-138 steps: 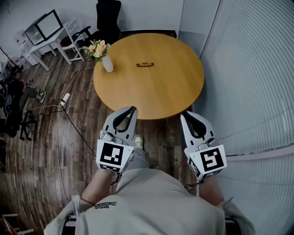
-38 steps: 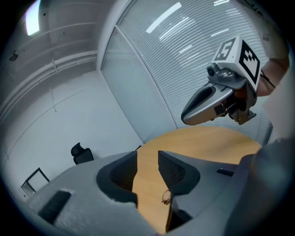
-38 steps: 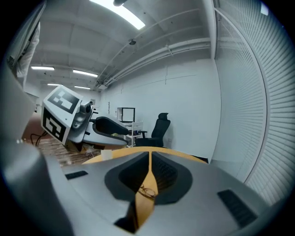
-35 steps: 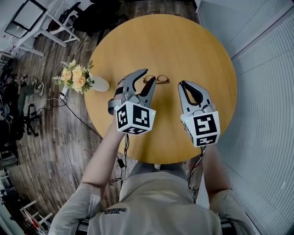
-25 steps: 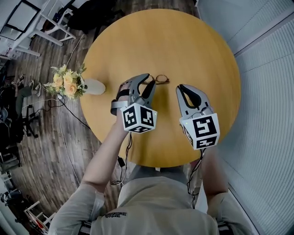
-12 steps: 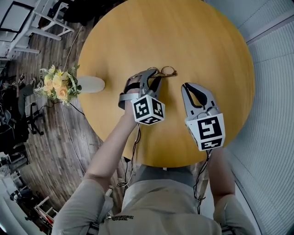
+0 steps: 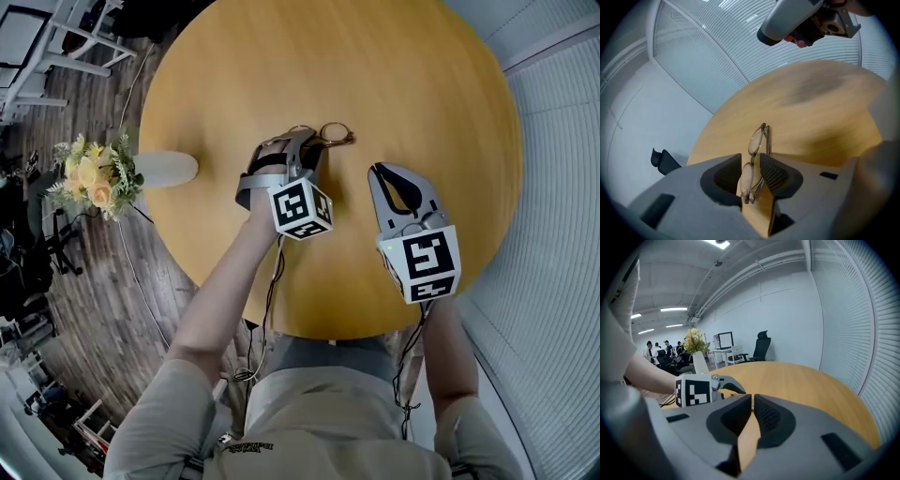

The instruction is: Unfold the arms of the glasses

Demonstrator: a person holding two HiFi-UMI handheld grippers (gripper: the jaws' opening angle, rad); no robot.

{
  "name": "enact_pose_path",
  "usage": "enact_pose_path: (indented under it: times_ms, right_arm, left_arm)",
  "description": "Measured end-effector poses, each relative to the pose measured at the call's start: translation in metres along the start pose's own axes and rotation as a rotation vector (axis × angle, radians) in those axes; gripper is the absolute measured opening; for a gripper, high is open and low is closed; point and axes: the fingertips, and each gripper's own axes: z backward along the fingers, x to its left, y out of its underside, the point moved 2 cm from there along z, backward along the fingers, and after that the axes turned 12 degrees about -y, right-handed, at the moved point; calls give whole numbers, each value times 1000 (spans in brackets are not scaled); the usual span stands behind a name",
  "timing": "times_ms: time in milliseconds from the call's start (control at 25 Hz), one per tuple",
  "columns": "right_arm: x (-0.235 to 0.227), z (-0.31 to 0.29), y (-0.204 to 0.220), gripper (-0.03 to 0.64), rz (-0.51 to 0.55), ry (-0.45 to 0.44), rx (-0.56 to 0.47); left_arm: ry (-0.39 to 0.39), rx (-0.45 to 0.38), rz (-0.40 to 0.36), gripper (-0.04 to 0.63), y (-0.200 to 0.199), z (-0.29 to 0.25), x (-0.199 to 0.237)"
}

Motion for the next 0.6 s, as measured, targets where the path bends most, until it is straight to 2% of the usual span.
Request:
enact_pose_path:
  times_ms: [80, 240, 440, 600]
  right_arm:
    - [2, 0, 5, 37, -13, 1, 1]
    - [2, 1, 11, 37, -41, 6, -7]
    - [-4, 5, 19, 37, -55, 23, 1]
    - [-7, 14, 18, 37, -73, 35, -12]
  left_arm:
    - [-3, 8, -8, 137, 4, -5, -2]
    - [-27, 17, -24, 66, 9, -13, -4]
    - [-58, 6, -43, 54, 6, -12, -4]
    - [-87, -9, -16, 49, -2, -5, 3]
